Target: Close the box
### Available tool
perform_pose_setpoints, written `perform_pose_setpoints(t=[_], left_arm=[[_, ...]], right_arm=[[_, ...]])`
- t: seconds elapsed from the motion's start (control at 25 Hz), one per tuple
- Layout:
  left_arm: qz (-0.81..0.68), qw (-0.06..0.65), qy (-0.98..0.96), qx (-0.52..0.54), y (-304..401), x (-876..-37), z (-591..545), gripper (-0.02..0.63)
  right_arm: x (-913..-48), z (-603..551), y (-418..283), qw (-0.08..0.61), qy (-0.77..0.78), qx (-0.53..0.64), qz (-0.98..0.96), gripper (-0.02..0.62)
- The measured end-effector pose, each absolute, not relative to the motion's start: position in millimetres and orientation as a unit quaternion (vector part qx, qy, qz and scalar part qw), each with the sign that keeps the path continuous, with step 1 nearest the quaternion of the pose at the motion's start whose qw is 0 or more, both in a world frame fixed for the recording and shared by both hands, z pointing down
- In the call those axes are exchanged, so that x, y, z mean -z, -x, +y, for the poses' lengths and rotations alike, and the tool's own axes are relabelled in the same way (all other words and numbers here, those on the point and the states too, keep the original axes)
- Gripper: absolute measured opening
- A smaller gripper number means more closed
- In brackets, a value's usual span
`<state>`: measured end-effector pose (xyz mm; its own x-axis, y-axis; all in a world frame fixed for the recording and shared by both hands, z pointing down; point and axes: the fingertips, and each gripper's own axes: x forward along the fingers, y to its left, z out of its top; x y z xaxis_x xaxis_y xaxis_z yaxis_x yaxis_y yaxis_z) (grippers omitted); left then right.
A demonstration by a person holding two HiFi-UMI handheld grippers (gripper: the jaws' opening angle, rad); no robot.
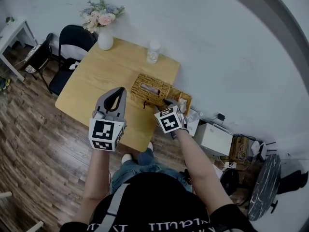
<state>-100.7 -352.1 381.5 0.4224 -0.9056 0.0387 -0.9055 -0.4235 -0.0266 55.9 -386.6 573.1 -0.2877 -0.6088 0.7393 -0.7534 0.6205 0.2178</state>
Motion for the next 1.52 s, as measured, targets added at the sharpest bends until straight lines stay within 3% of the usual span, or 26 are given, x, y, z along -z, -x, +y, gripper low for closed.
perform_pose_setpoints(t=[0.24,0.68,1.16,1.52], left_arm=[[0.528,-0.001,0.848,0.032,107.7,-384.1,-340.0,0.014],[0.499,0.003,0.866,0.038,109.9,-384.4,-326.8,0.012],[0.503,0.030,0.864,0.023,95.1,-357.9,-319.1,0.012],[0.508,0.057,0.860,0.020,81.4,-327.7,-318.3,0.012]], right_arm=[[-570.5,-385.7,-53.4,0.412,-0.440,-0.070,-0.795,0.190],[-498.1,-343.6,-49.0,0.308,-0.484,-0.092,-0.814,0.187],[-375.5,-303.9,-71.4,0.224,-0.541,0.005,-0.811,0.165],[-322.9,-298.8,-97.1,0.178,-0.575,0.044,-0.798,0.022]])
